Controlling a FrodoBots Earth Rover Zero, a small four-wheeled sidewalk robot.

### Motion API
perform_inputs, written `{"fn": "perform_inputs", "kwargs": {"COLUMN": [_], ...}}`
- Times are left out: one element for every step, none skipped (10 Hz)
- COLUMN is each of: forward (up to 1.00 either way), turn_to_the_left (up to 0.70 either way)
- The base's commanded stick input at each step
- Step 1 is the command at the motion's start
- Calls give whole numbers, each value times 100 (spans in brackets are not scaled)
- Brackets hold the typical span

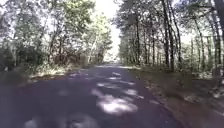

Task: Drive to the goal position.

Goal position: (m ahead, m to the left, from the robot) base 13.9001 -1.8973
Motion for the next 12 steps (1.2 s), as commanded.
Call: {"fn": "perform_inputs", "kwargs": {"forward": [45, 45, 45, 45, 45, 45, 45, 45, 45, 45, 45, 45], "turn_to_the_left": [0, 0, 0, 0, 0, 0, 0, 0, 0, 0, 0, 0]}}
